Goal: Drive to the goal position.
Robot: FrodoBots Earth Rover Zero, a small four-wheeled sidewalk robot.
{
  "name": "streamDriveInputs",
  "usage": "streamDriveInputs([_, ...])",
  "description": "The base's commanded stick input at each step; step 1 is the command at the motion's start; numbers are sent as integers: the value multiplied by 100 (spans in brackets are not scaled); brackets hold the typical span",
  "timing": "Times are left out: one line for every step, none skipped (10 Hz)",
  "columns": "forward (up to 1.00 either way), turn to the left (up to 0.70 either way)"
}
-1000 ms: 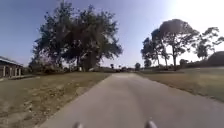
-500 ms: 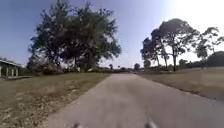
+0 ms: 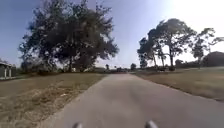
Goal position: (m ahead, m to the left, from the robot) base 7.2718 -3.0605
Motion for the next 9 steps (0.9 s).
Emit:
streamDriveInputs([100, -1])
streamDriveInputs([100, -1])
streamDriveInputs([100, -1])
streamDriveInputs([100, -12])
streamDriveInputs([100, -37])
streamDriveInputs([100, -39])
streamDriveInputs([100, -40])
streamDriveInputs([100, -1])
streamDriveInputs([100, -1])
